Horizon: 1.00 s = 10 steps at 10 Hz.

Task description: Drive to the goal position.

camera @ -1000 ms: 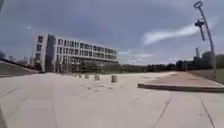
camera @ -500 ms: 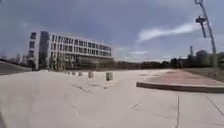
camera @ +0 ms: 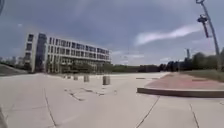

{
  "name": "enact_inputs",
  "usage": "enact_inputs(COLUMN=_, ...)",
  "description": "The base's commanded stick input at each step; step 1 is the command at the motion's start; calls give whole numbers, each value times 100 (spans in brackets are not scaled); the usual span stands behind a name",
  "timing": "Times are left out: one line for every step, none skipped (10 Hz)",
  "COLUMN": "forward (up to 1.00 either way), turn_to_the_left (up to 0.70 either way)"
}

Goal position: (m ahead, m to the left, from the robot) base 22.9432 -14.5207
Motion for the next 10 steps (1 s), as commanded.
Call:
enact_inputs(forward=100, turn_to_the_left=-2)
enact_inputs(forward=100, turn_to_the_left=0)
enact_inputs(forward=100, turn_to_the_left=0)
enact_inputs(forward=100, turn_to_the_left=0)
enact_inputs(forward=100, turn_to_the_left=0)
enact_inputs(forward=100, turn_to_the_left=0)
enact_inputs(forward=100, turn_to_the_left=0)
enact_inputs(forward=100, turn_to_the_left=0)
enact_inputs(forward=100, turn_to_the_left=0)
enact_inputs(forward=100, turn_to_the_left=0)
